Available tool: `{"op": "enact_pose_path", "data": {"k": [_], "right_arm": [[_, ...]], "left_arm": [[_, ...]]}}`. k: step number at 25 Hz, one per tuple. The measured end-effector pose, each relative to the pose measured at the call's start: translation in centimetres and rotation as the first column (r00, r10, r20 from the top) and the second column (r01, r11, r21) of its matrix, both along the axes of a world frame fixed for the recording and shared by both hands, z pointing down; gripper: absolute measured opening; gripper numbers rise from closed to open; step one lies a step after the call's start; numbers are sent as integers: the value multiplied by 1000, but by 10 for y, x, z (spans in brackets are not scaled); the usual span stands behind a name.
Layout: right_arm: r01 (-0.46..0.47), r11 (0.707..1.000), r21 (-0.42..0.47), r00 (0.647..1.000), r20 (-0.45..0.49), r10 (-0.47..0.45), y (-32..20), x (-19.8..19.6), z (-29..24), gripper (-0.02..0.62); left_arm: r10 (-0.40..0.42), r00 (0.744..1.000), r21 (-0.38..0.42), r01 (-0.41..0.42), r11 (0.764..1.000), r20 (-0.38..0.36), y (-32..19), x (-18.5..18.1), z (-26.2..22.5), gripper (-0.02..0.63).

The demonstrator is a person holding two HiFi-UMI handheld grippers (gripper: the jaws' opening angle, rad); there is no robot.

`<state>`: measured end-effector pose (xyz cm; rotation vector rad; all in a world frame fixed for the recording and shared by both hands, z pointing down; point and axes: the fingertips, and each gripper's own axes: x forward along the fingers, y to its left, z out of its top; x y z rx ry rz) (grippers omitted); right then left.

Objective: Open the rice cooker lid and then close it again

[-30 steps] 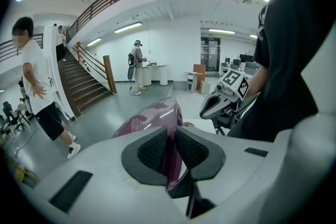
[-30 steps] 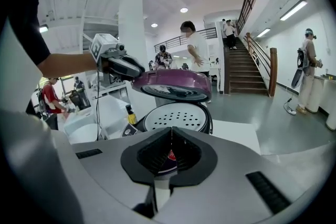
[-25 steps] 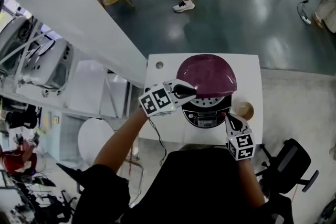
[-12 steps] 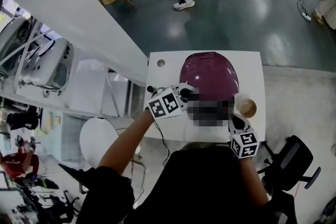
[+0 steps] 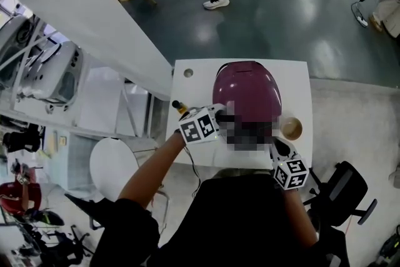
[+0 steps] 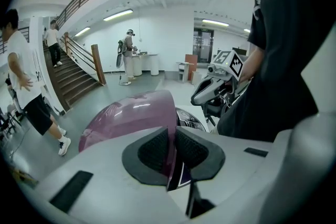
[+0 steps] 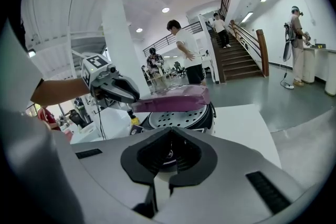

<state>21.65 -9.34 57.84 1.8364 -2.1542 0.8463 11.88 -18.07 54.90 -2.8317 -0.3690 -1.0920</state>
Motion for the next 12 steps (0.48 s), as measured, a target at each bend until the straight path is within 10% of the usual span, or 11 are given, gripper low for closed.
{"op": "enact_pose_path", "data": {"k": [12], "right_arm": [[-34, 999, 12, 999, 17, 33, -5, 8, 0, 2]], "left_arm": [[42, 998, -7, -42, 999, 49, 11, 0, 27, 40]]}}
